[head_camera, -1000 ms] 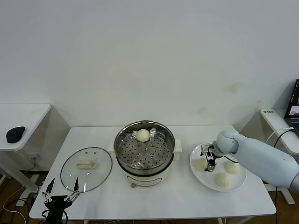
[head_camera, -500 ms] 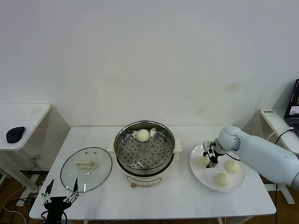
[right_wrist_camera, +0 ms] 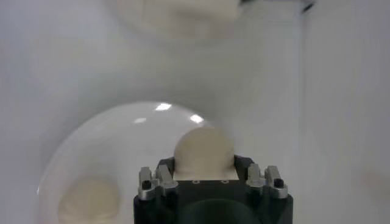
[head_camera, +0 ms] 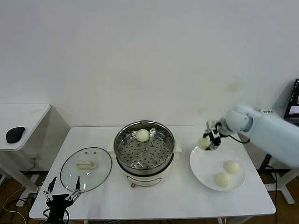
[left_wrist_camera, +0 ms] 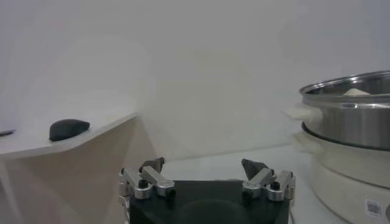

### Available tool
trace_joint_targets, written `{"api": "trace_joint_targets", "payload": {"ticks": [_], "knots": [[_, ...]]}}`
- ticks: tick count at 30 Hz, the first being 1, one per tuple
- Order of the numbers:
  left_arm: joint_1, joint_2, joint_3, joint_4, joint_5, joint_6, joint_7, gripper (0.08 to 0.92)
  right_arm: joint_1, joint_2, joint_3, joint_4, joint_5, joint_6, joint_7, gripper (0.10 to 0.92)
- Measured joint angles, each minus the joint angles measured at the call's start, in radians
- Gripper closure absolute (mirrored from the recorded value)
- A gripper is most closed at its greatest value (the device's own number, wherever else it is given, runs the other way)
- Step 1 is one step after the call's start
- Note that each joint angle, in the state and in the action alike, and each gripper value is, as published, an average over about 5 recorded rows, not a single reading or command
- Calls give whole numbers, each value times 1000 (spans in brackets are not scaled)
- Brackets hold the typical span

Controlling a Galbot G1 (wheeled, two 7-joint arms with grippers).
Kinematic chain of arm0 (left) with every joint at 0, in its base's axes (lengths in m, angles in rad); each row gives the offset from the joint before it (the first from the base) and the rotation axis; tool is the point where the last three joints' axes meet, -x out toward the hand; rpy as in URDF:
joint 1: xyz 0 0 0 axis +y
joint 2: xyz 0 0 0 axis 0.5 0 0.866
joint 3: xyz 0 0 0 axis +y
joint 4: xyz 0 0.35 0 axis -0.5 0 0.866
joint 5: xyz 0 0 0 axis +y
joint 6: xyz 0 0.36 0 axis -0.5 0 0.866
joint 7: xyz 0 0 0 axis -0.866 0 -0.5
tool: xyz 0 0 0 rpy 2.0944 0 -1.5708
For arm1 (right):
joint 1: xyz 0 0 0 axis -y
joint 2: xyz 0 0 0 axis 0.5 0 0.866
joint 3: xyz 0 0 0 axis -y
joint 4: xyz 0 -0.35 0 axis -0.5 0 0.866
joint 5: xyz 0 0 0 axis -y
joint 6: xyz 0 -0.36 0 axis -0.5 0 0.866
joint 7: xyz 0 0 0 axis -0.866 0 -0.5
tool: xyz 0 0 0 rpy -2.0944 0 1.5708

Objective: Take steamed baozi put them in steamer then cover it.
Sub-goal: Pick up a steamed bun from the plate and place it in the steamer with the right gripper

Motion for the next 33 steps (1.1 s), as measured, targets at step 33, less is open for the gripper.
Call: {"api": "trace_joint_targets", "payload": {"ticks": [33], "knots": [[11, -8, -23, -1, 1, -21, 8, 177, 36, 642, -182, -196, 425, -278, 276, 406]]}}
